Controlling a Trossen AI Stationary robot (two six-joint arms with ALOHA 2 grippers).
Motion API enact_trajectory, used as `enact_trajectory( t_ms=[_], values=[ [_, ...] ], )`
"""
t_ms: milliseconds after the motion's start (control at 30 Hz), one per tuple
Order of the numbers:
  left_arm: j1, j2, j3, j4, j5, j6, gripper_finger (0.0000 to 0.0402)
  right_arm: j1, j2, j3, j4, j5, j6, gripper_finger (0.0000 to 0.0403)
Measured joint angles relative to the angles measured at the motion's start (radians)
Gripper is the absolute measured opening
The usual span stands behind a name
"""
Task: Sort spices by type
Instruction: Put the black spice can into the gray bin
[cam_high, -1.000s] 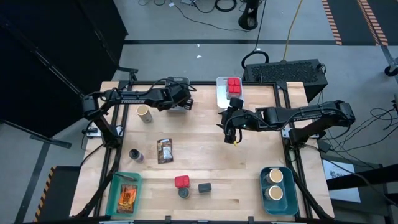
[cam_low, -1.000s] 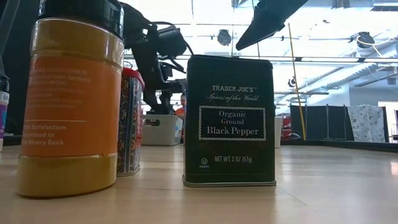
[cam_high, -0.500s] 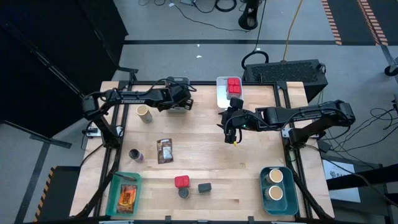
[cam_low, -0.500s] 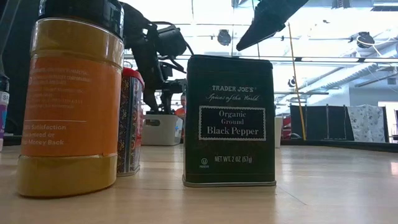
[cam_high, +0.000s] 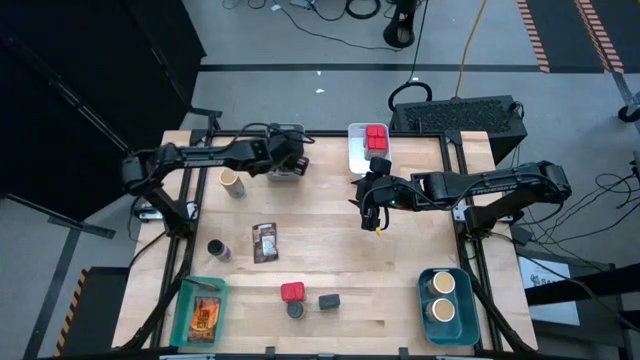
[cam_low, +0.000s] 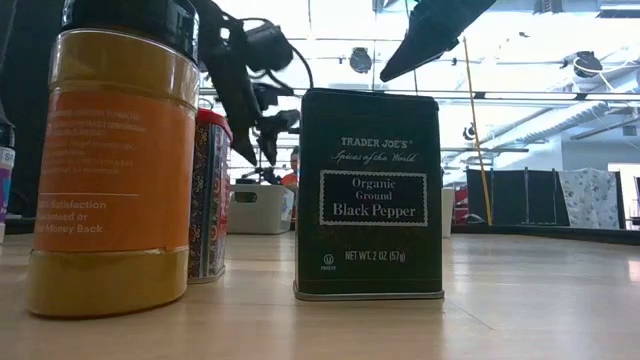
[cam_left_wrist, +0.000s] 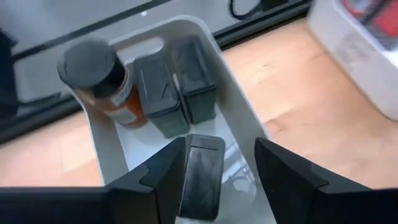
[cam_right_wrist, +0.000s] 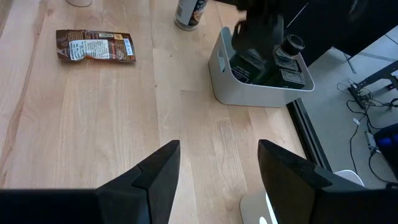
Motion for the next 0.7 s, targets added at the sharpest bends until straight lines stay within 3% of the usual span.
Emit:
enact_trajectory(
  t_ms=[100,200,300,433,700],
  values=[
    [0.002,-0.07,0.0,-0.034,0.058,0.102,0.019,0.0,0.0,0.0,0.0,0.0,0.0,0.0199],
    [0.028,-0.121,0.001,-0.148,0.082,0.213,0.0161,0.0,0.0,0.0,0.0,0.0,0.0,0.0199],
    [0.079,-0.132,0.001,-0.232,0.086,0.277,0.0103,0.0,0.0,0.0,0.001,0.0,0.0,0.0199],
    [0.135,-0.105,0.0,-0.253,0.202,0.313,0.0015,0.0,0.0,0.0,0.002,0.0,0.006,0.0199],
    [0.141,-0.055,-0.002,-0.267,0.239,0.315,0.0004,0.0,0.0,0.0,0.002,0.0,0.007,0.0199]
  ],
)
